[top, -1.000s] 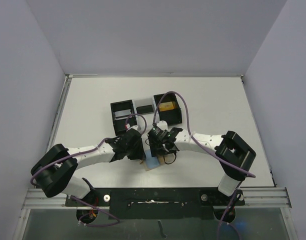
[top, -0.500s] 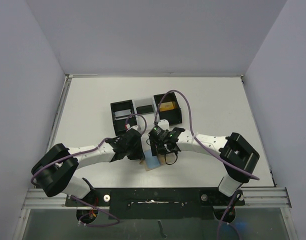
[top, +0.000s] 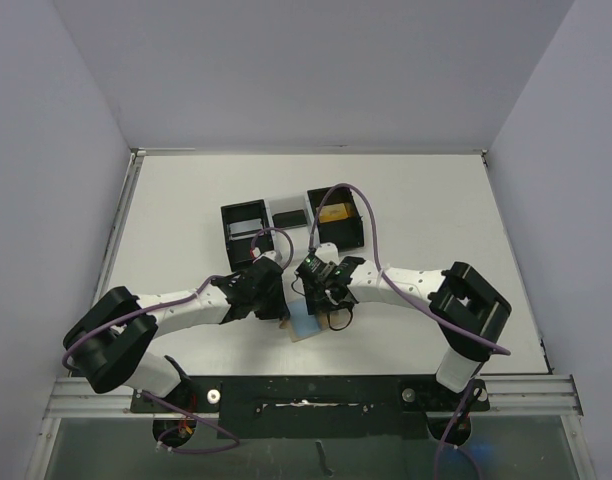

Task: Take the credit cards out of the card holder

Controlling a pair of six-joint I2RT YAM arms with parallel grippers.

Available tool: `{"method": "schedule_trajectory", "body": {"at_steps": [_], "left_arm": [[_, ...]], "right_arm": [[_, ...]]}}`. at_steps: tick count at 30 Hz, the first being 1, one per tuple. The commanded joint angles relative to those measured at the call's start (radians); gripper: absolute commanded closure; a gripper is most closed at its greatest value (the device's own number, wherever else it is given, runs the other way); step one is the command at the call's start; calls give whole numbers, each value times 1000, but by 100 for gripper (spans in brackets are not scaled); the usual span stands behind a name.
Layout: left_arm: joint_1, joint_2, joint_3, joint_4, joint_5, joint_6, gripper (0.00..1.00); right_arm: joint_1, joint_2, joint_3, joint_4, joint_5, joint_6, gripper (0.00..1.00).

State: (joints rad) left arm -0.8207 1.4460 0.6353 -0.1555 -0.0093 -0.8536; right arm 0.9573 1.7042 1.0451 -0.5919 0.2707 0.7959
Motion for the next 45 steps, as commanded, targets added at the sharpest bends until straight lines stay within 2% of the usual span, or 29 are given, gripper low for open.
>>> {"method": "schedule_trajectory", "body": {"at_steps": [1,4,12,22,45], "left_arm": [[-1,27,18,25,28,7,95],[-1,32,18,29,29,8,95],[-1,47,18,36,37,7,96],[-1,43,18,34,37,8,96],[-1,34,18,25,32,8,96]], "right_arm": [[6,-14,6,10,5,20,46],[5,-43,6,16,-1,22,49],[4,-97,-8,63,-73,15,46],[-1,-128,-27,80,-90,31,46],[-138,-272,-252,329,-344,94,66]]}}
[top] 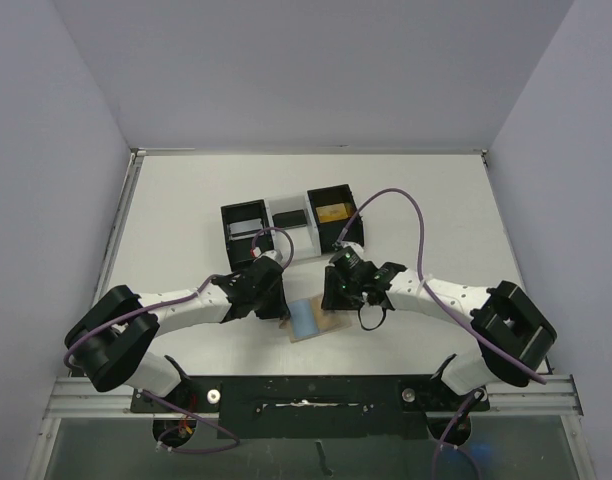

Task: Take the credit cards out of the card holder

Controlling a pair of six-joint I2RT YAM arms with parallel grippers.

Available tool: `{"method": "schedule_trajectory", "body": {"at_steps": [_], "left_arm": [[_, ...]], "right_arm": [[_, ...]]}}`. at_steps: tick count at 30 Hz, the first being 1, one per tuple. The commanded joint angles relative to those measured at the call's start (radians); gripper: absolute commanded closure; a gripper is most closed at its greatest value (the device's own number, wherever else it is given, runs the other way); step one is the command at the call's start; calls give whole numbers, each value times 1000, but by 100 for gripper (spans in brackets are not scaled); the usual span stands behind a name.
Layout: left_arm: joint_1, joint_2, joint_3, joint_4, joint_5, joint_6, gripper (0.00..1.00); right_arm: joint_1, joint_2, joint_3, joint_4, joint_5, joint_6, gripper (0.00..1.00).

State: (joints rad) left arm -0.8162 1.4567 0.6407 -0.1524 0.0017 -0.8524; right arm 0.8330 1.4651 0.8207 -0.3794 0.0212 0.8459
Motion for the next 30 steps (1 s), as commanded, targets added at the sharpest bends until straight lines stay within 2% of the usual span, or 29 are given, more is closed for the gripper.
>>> {"method": "schedule_trajectory", "body": {"at_steps": [1,6,10,12,15,19,25,30], "left_arm": [[-5,18,33,7,13,7,96],[-5,-56,75,-85,-60,5,87],[-6,-119,122,-129,-103,3,72],[-9,-142,133,-95,-80,6,67],[-9,-152,101,59,56,-2,63],[-16,-67,43,259,200,-80,63],[-36,7,-54,350,208,-195,68],[-41,5,-91,319,156,-239,68]], "right_arm": [[-21,-32,-34,101,-80,53,64],[-63,-27,-98,106,-74,75,64],[-68,-27,-141,180,-110,104,65],[-69,-30,-148,181,-102,117,65],[-71,-34,-161,186,-96,127,65],[-72,-37,-175,198,-100,143,65],[-72,-39,-197,213,-117,157,66],[-71,-39,-202,211,-125,159,66]]}}
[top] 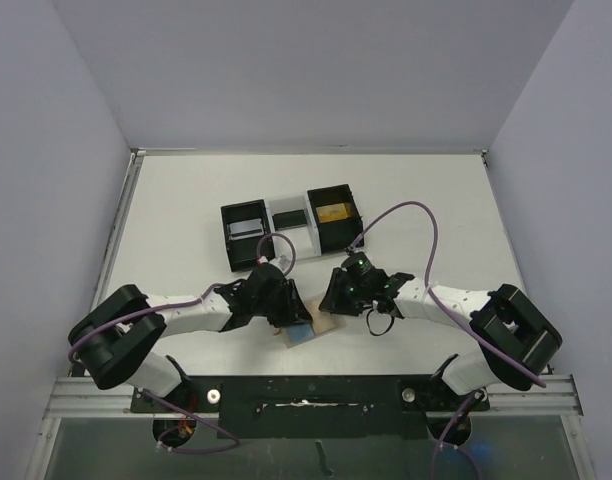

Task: Take the credit cards out of the card holder

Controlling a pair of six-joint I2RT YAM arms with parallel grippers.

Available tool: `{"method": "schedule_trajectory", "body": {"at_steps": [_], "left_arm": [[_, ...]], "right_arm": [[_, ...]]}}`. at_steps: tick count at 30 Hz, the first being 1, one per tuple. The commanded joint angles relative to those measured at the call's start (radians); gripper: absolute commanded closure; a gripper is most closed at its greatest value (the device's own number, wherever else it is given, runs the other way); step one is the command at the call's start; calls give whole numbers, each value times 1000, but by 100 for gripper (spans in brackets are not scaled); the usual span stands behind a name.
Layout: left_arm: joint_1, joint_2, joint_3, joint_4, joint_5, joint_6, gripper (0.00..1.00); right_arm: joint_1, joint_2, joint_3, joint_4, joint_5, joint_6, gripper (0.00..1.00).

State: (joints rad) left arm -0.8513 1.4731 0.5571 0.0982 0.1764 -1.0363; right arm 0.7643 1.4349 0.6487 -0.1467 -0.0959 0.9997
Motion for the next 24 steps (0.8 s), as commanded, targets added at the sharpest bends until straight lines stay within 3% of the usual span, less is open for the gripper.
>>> {"method": "schedule_trajectory", "body": {"at_steps": [1,10,15,20,24], "left_arm": [[-6,-9,-17,78,-21,-61,68],[0,112,-88,257,-23,-137,81],[3,110,-105,324,-14,-142,81],[23,106,-113,414,52,-126,73],[23,63,-85,310,25,-93,72]], "right_arm": [[-2,-10,-30,-20,-12,4,66],[9,-18,-46,-11,-48,0,66],[15,-26,-60,-19,-59,0,69],[15,-52,-77,-21,-71,7,71],[-2,-63,-82,-41,-56,14,72]]}}
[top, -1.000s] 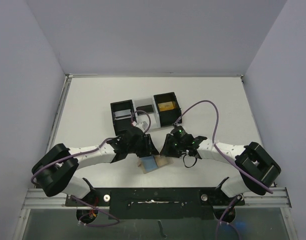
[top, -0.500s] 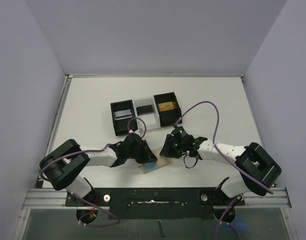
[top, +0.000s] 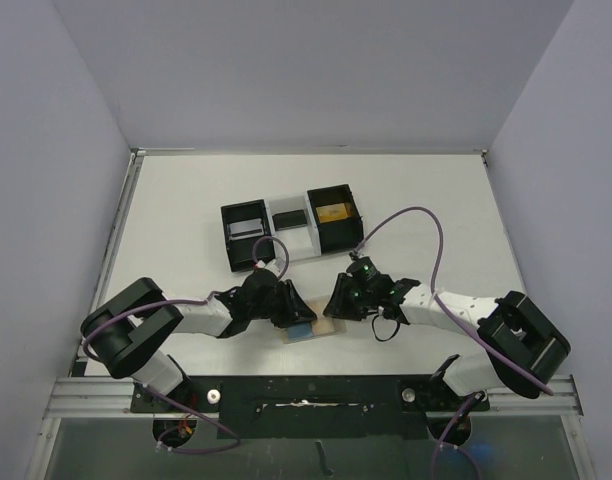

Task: Take the credit cards out of the card holder

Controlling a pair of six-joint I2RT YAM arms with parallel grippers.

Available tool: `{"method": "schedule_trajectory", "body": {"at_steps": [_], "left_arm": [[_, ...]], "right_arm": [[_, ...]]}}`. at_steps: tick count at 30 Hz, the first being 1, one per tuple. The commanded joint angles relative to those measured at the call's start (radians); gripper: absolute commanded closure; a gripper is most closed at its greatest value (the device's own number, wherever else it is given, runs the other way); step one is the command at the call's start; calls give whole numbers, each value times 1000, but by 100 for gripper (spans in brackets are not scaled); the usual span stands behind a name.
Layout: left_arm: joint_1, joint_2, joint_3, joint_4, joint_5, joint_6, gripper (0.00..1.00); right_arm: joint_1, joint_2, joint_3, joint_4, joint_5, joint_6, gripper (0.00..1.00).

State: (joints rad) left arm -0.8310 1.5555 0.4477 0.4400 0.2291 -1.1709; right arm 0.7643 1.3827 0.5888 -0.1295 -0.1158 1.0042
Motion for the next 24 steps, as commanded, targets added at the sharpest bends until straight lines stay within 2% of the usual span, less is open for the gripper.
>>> {"method": "schedule_trajectory", "body": {"at_steps": [1,4,7,16,24], "left_arm": [[-2,-37,53,-114,-49,61,72],[-6,-83,108,-256,-97,113,69],[-5,-93,127,-282,-93,133,67],[-20,18,48,-29,32,50,69],[-5,36,-51,83,23,-29,86]], "right_arm": [[-5,-10,-19,-64,-30,10,72],[-6,2,-12,-65,-27,9,72],[-6,14,-6,-59,-27,13,72],[-7,24,-12,-50,-29,22,72],[-5,20,-29,-18,-59,20,73]]}}
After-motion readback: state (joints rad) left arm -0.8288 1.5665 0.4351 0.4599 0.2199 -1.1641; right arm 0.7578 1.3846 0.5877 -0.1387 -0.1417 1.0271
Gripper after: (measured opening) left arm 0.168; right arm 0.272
